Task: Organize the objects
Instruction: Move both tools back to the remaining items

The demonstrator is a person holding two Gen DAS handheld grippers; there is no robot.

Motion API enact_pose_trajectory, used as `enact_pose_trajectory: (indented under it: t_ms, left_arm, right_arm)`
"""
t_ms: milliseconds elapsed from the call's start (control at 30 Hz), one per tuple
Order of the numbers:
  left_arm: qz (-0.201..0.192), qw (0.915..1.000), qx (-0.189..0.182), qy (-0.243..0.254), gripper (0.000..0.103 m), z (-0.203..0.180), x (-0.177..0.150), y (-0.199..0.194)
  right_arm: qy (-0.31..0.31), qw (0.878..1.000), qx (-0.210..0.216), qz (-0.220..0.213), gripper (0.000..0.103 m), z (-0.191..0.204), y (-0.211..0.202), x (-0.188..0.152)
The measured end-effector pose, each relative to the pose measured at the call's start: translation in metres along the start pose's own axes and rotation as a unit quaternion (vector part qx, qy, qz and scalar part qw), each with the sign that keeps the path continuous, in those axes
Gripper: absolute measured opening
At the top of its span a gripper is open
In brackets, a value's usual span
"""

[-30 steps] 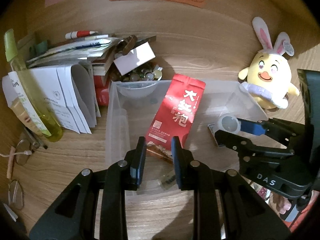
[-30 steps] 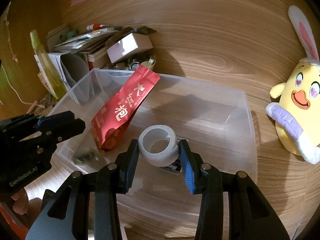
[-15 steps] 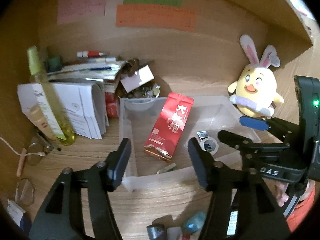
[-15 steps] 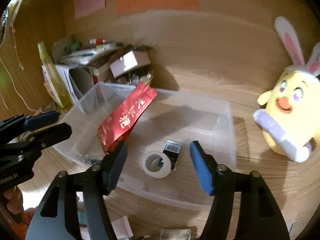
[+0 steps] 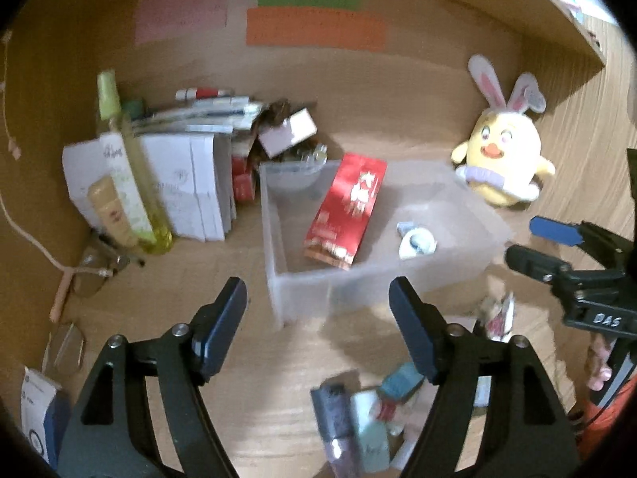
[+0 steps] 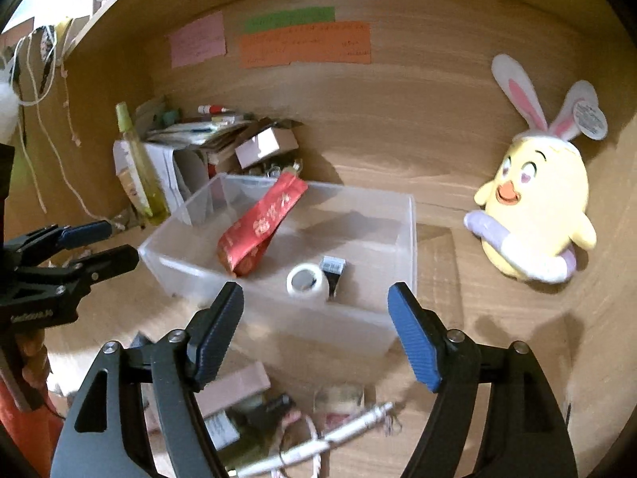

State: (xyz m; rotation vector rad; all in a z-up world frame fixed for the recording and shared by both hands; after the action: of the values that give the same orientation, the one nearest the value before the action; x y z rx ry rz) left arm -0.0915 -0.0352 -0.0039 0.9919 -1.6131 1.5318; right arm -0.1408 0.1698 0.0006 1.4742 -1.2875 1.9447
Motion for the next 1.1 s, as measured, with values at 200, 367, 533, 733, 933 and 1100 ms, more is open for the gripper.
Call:
enact_pose_trajectory:
  t_ms: [200,367,533,733,933,1100]
  left_arm:
    - [0.035,0.9992,0.014,-0.010,0.074,0.010,-0.031,-0.001]
    - [0.062,0.9975,0.014,-0.029,0.074,0.016,-0.054,0.000]
    - [0.082,0.9957,0.012,-0.039,0.074,0.016,-0.072,-0.001]
    - [0.093,0.9949,0.011,-0.038,0.074,0.015,-0.086,-0.001]
    - [0.098,0.9941,0.014,-0.044,0.074,0.019,-0.093,0.001]
    - [0.096,0.9937,0.016,-0.055,0.072,0.024,-0.094,0.001]
  right_arm:
    - [-0.006,1.000,0.013,0.014,0.072,0.006,-0.013,-0.020]
    - [-0.005,0.999,0.021,0.031,0.073,0.014,-0.018,-0.039]
    - [0.005,0.998,0.030,0.057,0.073,0.021,-0.017,-0.060]
    - [0.037,0.995,0.049,0.077,0.073,0.027,-0.013,-0.075]
    - [0.041,0.994,0.049,0.090,0.073,0.031,-0.007,-0.084]
    - [0.042,0.994,0.043,0.091,0.073,0.025,-0.012,-0.088]
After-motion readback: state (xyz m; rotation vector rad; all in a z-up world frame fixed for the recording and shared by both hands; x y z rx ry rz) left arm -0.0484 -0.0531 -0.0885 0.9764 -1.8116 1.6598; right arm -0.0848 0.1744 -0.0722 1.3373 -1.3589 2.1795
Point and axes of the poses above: each gripper's, at about its wrist camera, not at the fingertips, and y roughly the way its jaws point, z to its left, x to its top, the point moved 3 cm from there along y, roughly the way its jaws point, and after that the axes turned 13 degrees about -z, right-handed, at the moved point
